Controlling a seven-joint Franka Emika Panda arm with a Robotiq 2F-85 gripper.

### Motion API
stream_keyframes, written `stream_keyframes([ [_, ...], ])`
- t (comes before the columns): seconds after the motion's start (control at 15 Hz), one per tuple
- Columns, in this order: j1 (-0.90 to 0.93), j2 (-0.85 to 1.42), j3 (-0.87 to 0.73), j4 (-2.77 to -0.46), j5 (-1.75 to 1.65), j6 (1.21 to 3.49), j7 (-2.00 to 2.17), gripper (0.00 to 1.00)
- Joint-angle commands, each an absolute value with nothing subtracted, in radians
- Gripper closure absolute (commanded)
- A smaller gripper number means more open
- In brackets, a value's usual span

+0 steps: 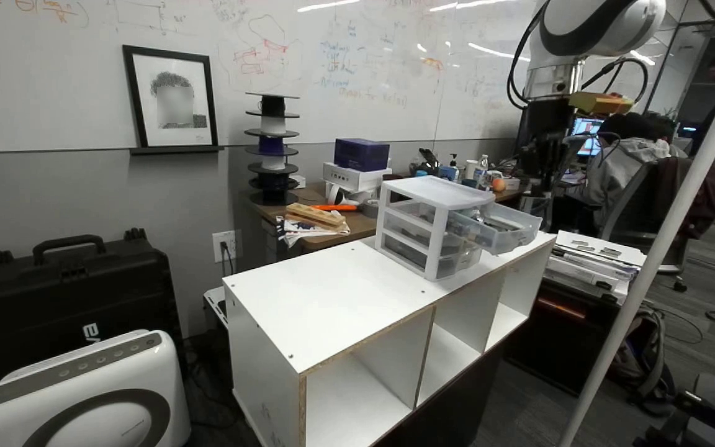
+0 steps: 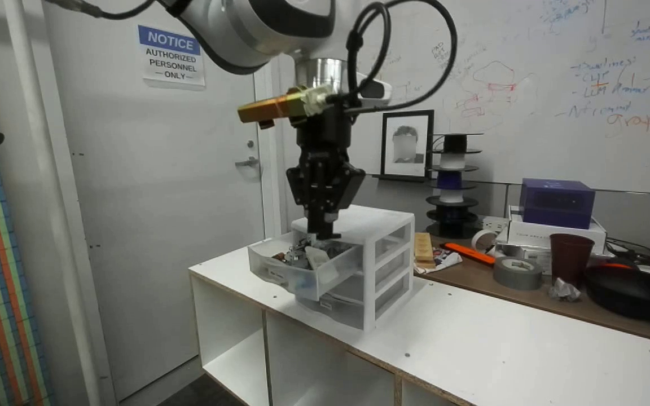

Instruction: Pick up the flash disk from the table, put it in the drawer and close the drawer.

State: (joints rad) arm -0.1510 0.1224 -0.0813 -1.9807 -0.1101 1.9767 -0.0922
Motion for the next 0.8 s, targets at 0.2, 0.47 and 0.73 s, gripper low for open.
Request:
stream_keyframes([
  [0.2, -0.085, -0.055, -0.061, -2.141, -0.097, 2.045, -0.174, 0.95],
  [0.47, -0.075, -0.029, -0.067, -2.212, 0.005, 2.199, -0.241, 0.95],
  [0.73, -0.078, 0.002, -0.067, -2.277, 0.106, 2.295, -0.315, 0.95],
])
